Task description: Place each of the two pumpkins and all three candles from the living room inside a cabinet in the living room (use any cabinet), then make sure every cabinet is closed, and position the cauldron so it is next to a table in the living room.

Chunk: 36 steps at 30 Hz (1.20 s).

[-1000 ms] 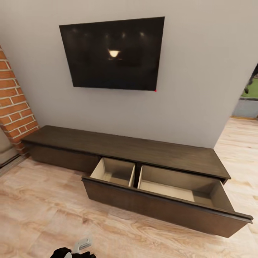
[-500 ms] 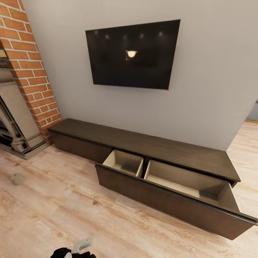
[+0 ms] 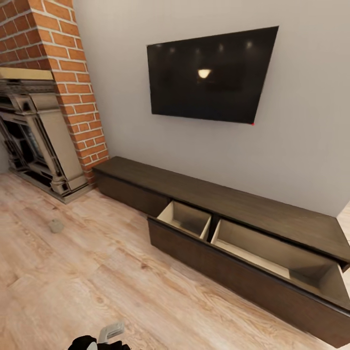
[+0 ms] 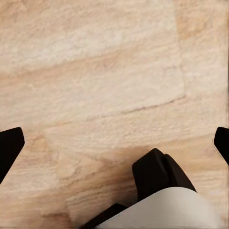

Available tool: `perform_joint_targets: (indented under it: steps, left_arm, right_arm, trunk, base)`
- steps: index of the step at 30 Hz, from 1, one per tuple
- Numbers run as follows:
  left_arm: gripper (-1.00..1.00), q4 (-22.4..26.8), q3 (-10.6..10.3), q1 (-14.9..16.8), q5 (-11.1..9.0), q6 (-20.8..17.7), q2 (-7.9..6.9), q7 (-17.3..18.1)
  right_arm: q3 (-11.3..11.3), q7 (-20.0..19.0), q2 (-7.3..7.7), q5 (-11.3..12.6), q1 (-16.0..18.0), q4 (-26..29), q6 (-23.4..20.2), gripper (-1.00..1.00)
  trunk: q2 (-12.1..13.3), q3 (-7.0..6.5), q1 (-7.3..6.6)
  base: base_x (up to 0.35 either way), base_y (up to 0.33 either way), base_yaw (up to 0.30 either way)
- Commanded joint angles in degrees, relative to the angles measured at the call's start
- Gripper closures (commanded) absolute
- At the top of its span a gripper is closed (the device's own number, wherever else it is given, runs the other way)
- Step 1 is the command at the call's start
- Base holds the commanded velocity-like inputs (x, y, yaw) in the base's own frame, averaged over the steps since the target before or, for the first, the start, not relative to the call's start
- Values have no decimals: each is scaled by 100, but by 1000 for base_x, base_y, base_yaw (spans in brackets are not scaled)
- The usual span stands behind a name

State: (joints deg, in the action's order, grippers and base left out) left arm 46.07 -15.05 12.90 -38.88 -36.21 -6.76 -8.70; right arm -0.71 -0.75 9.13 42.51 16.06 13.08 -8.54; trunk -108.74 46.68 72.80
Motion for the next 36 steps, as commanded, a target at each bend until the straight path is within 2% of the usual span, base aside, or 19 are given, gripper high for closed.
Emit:
perform_joint_targets:
  steps: [1,5,11,21,27,30,36]
  left_arm:
    - [-100,7,-26,4,-59,-9,-9,-52]
    - [-100,7,-24,3,-59,-9,-5,-161]
    - [-100,-8,-30,9,-93,-1,39,-753]
    - [-100,-26,-33,11,-100,120,36,-825]
    - [-100,-35,-33,10,-102,138,37,-826]
    - [-100,-28,-33,11,-102,139,35,-826]
    - [-100,-8,-33,9,-110,140,43,-826]
  right_arm:
    - [46,26,2,20,-3,9,-25,-100]
    - [190,71,1,20,-3,7,-25,-100]
    - [243,72,1,12,-6,10,-25,-100]
    - [261,-12,5,11,2,18,-7,-100]
    - [505,-2,1,11,2,19,-3,-100]
    - [550,10,1,11,2,19,0,-100]
    - [722,52,1,11,2,19,74,-100]
  trunk:
    - [39,-10,-23]
    - [200,-63,-111]
    - [440,-135,-243]
    - [841,-283,-463]
    - [1082,-390,-594]
    - [1202,-443,-660]
    - [1202,-443,-660]
  base:
    - [-1,-1,279]
    - [0,0,264]
    - [0,0,239]
    - [0,0,111]
    - [0,0,45]
    - [0,0,217]
    - [0,0,270]
